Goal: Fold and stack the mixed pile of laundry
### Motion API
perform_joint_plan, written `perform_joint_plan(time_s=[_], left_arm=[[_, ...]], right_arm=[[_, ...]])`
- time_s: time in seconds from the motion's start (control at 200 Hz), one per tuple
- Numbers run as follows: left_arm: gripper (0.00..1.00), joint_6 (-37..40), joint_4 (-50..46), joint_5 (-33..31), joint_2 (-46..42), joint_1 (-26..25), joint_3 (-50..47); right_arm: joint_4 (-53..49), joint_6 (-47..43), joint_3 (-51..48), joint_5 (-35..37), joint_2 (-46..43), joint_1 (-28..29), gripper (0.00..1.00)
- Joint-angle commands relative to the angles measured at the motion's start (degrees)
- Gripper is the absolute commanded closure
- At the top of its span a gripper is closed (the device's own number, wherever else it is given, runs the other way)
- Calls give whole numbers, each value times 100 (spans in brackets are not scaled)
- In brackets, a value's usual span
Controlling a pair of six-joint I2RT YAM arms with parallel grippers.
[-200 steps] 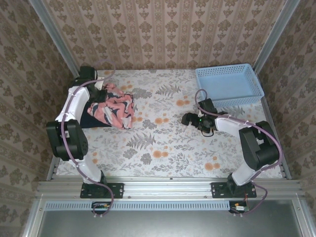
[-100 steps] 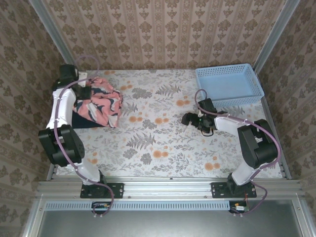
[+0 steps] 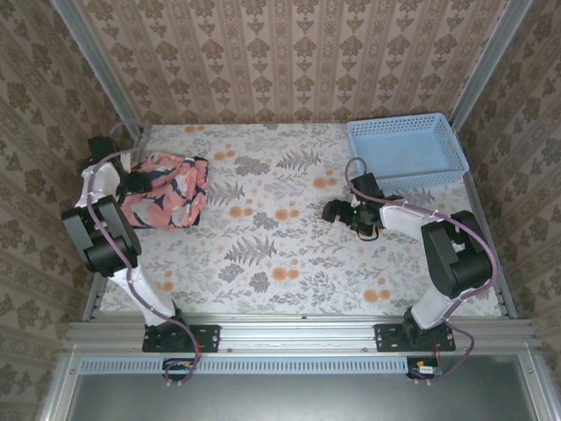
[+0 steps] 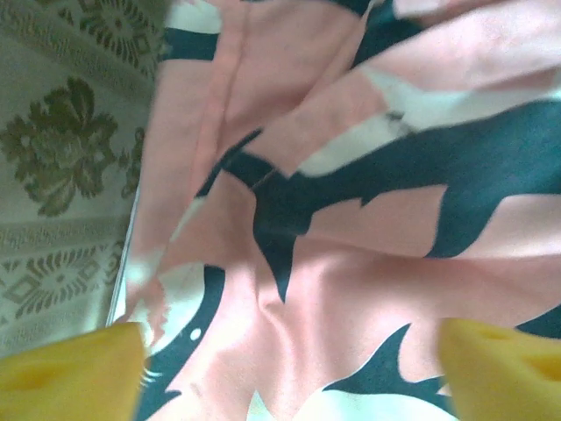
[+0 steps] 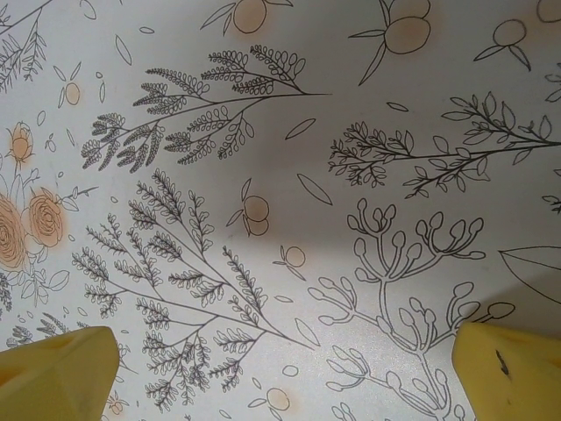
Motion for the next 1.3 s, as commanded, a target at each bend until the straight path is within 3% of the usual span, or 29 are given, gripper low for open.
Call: perform_joint_plan(time_s=[0.0,0.155,0.325,0.43,0.585,0.69,0.79,0.945,1.125,1.18,1.23,1.29], left_arm=[[0,-343,85,-374,-397,-56,83],[0,-493,292,-364,-1137,-376,-164],[0,-597,748,-730,-2057,-1272,-954],[0,-966,1490,-546,-2714,-1636,-1898],[0,-1242,3051,-74,-3501,-1723,-3481],[0,-1040,4508,-158,-3833,-1794,-4605],[0,-927,5236,-267,-3781,-1789,-5163],[0,-697,6559,-33,-3278,-1796,-5773],[0,-591,8169,325,-2561,-1812,-6321],[0,-549,8727,380,-2336,-1834,-6495],[0,-536,9155,413,-2133,-1849,-6631],[0,-494,9758,374,-1874,-1868,-6782]], right_arm=[[-136,-150,129,210,-91,12,0],[-364,-477,267,645,-317,-58,0],[-381,-1065,221,1242,-895,-421,0],[-223,-1736,45,1744,-1466,-591,0],[539,-2816,-617,2691,-2398,-788,0],[2034,-3561,-1531,2899,-2723,-1062,0],[3740,-3627,-2368,2479,-2637,-1424,0],[4482,-3293,-2501,1922,-2120,-1719,0],[6505,-3097,-3061,1780,-944,-1772,0],[6848,-3110,-3085,1791,-687,-1763,0],[6338,-3102,-2964,1763,-835,-1763,0],[6400,-3135,-2911,1793,-748,-1742,0]])
